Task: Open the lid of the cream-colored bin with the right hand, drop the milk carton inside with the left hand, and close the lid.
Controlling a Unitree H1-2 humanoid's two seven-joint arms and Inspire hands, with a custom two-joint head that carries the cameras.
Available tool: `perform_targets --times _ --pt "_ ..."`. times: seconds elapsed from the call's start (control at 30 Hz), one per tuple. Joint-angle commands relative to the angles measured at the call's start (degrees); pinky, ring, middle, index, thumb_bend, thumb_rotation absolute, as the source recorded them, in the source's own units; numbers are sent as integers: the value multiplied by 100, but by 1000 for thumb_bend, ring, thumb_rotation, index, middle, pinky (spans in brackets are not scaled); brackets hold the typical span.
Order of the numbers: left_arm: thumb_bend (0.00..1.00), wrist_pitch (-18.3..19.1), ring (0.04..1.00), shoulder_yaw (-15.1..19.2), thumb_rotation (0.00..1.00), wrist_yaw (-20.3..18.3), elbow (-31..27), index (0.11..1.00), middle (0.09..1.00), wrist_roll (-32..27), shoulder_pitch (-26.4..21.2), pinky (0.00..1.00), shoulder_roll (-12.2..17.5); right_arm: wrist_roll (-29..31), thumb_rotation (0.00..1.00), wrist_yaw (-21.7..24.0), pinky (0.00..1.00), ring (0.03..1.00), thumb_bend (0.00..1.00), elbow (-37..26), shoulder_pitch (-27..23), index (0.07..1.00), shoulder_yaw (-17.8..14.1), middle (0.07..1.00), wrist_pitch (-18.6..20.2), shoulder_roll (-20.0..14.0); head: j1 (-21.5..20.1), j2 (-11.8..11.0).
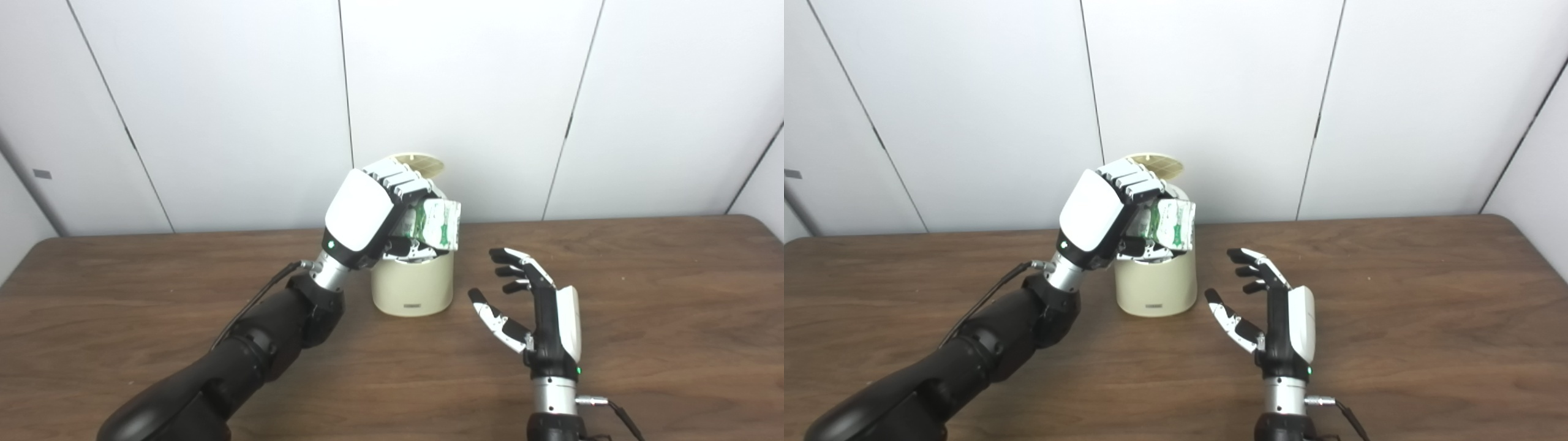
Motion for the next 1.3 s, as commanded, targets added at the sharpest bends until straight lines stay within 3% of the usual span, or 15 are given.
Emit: perform_targets --times 0.0,1.27 --pt "504 27 509 13 0 62 -163 461 458 -119 -394 545 58 -50 162 -141 506 642 291 499 292 676 70 697 -296 71 -3 0" --pt "504 28 506 138 0 85 -472 465 455 -150 -481 524 234 -23 127 -175 487 631 298 622 230 677 92 696 -416 69 16 -16"
